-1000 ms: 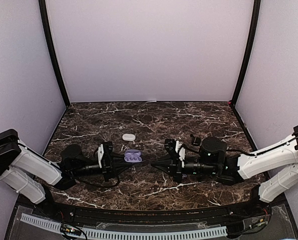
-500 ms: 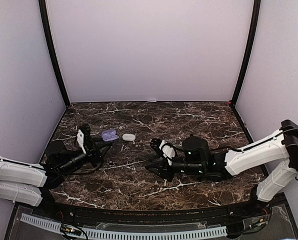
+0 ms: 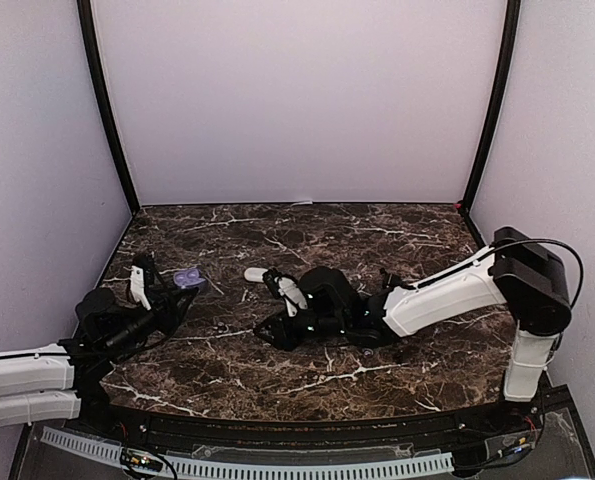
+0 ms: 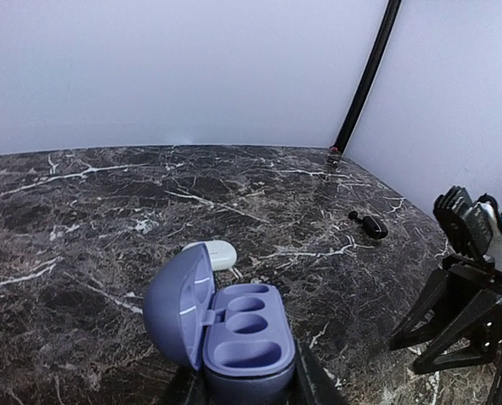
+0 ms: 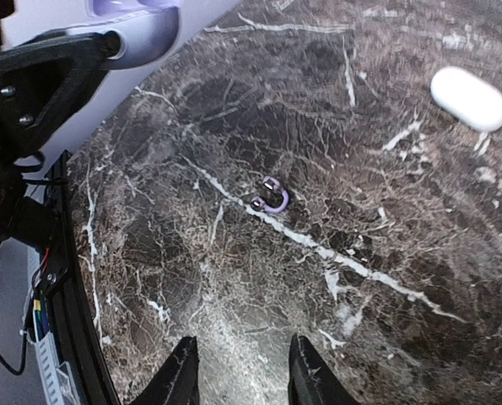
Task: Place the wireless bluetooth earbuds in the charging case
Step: Move the left earbud to the center of the board.
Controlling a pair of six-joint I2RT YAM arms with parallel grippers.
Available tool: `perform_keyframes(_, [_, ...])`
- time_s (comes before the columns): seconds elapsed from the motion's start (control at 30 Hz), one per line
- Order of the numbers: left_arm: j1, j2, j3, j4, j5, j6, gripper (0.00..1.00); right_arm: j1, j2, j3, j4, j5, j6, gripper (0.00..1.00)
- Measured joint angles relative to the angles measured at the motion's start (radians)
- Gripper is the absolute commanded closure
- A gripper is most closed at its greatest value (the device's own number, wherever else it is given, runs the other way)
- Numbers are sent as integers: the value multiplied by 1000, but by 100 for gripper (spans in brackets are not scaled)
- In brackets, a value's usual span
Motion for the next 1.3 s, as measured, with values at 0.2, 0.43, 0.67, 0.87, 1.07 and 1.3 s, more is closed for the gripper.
perform_keyframes(0.2, [24, -45, -22, -95, -14, -127, 83, 0, 205, 286, -186, 42, 115, 69])
perform_keyframes(0.43, [27, 101, -30, -116, -13, -201, 83, 0, 254, 338, -269, 87, 166, 71])
perform_keyframes(0.67, [29, 251, -6, -119, -38, -215, 84, 0, 303, 367, -274, 89, 188, 73])
perform_keyframes(0.87, [29, 303, 5, -110, -32, -214, 85, 0, 311, 367, -273, 90, 198, 74])
perform_keyframes(1.07, [29, 363, 19, -85, 5, -208, 86, -2, 311, 365, -271, 98, 204, 75])
perform_keyframes(1.3, [29, 461, 51, -32, 79, -208, 86, -11, 311, 356, -270, 99, 204, 77])
